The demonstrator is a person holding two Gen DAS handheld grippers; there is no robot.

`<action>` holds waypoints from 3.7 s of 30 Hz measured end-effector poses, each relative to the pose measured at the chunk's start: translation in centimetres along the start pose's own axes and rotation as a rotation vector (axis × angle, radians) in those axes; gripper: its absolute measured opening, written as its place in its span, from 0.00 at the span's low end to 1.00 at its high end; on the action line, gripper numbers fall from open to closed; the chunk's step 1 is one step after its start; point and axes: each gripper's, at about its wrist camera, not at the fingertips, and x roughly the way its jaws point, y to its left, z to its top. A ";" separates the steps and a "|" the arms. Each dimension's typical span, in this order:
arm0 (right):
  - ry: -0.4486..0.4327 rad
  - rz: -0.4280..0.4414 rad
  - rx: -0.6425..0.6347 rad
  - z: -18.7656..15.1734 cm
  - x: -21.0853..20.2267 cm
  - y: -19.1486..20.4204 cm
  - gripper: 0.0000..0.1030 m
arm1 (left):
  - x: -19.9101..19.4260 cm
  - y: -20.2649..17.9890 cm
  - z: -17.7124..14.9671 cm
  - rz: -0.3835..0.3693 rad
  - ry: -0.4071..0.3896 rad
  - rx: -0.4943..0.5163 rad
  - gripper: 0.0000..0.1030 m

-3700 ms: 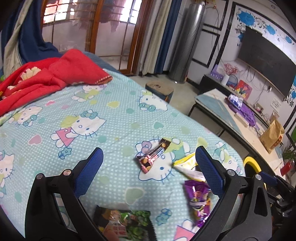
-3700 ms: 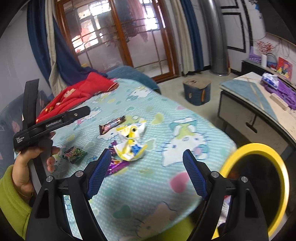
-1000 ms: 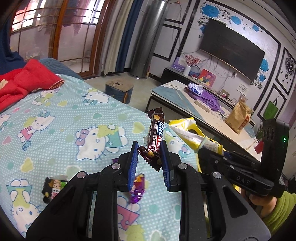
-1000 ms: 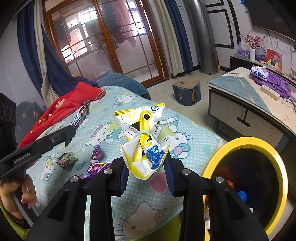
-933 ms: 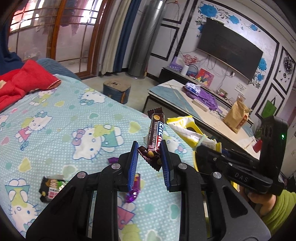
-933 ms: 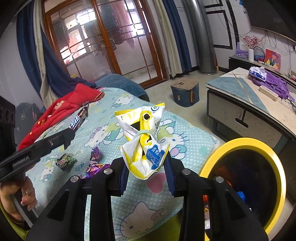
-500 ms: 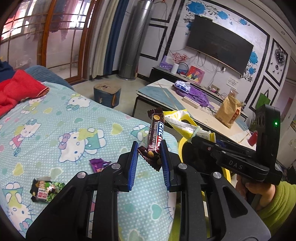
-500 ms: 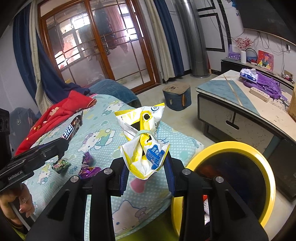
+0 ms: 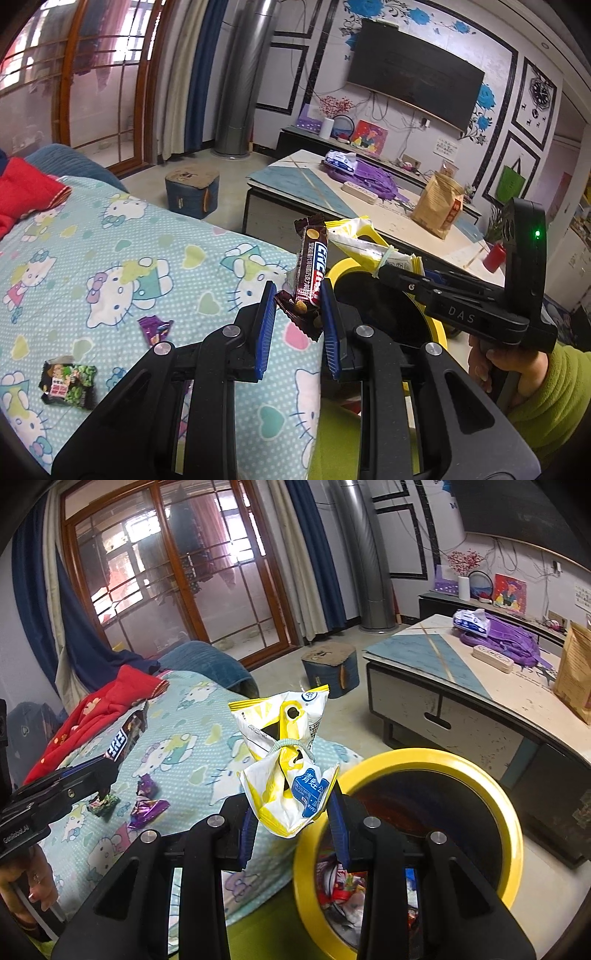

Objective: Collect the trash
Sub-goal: 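Carry the chocolate bar and snack bag over the yellow bin with both tools, then open both tools to drop the chocolate bar and snack bag into the bin, then move both tools back over the last wrappers on the bedspread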

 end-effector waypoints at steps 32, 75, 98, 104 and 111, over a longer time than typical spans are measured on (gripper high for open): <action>-0.010 -0.140 0.127 -2.0 -3.7 -9.0 0.31 | 4.5 -8.1 -2.3 -0.098 0.094 0.176 0.17; 0.051 -0.186 0.293 -4.0 -2.9 -14.9 0.48 | 11.6 -12.9 -5.6 -0.138 0.240 0.237 0.77; -0.035 -0.108 0.161 -2.0 -4.3 -9.4 0.57 | 6.7 -8.8 -2.9 -0.026 0.083 0.123 0.89; -0.048 -0.079 0.101 -1.8 -4.6 -6.8 0.59 | 5.2 -7.0 -2.7 0.009 0.053 0.078 0.89; -0.061 -0.038 0.038 -1.6 -4.4 -3.6 0.63 | 3.0 -3.9 -2.1 0.093 0.001 0.030 0.89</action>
